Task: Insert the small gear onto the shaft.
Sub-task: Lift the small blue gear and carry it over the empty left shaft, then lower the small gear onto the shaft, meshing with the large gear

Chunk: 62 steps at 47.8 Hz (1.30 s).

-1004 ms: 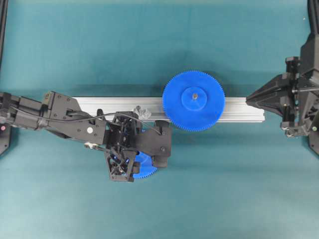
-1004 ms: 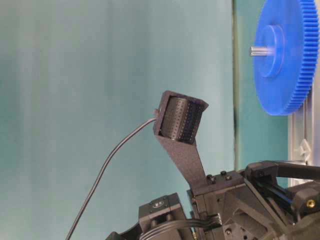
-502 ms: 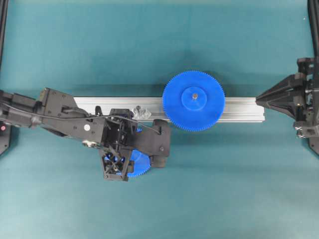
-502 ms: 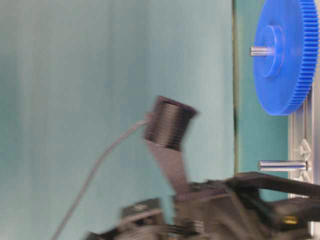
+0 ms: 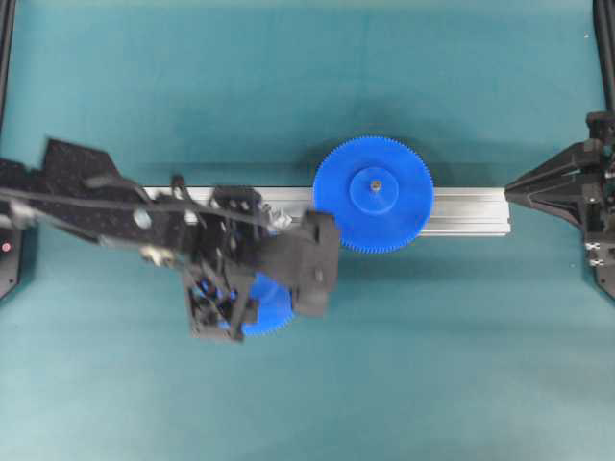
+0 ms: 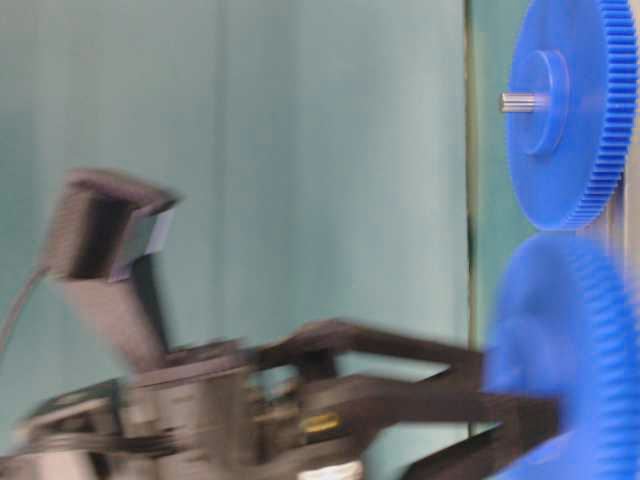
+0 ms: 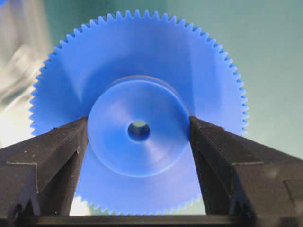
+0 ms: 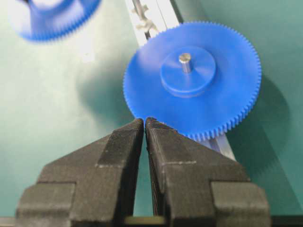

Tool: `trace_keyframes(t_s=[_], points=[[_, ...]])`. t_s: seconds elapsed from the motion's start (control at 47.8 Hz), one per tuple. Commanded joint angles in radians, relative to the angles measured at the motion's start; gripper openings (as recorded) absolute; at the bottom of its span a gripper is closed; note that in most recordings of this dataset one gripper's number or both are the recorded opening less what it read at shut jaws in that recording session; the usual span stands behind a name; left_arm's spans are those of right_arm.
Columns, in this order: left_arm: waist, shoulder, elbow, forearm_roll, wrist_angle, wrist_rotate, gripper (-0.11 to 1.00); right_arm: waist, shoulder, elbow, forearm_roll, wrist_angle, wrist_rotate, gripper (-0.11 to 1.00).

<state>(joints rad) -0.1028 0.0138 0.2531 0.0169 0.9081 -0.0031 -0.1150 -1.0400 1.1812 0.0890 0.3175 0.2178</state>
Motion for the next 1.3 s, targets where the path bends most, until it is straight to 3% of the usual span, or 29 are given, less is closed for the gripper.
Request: trace_keyframes(t_s=[0.0,0.293,0.502,0.795,1.276], points=[[0.035,-0.064,-0.031,0.005,-0.014,0.008,0.72,0.003,-0.003,-0.006,-0.002,-0.005,0.011,0.17],[0.104,-0.110,0.049,0.005,-0.146,0.103,0.72,0.002,-0.011,-0.006,-0.002,0.037,0.011,0.17],[0.138,-0.104,0.075,0.005,-0.170,0.107,0.72,0.002,-0.020,-0.008,-0.002,0.041,0.011,0.17],[0.149,-0.084,0.120,0.005,-0.296,0.106,0.72,0.002,-0.026,-0.003,-0.008,0.041,0.011,0.17],[0.150,-0.021,0.149,0.005,-0.304,0.104,0.72,-0.002,-0.028,-0.003,-0.008,0.041,0.011,0.17]])
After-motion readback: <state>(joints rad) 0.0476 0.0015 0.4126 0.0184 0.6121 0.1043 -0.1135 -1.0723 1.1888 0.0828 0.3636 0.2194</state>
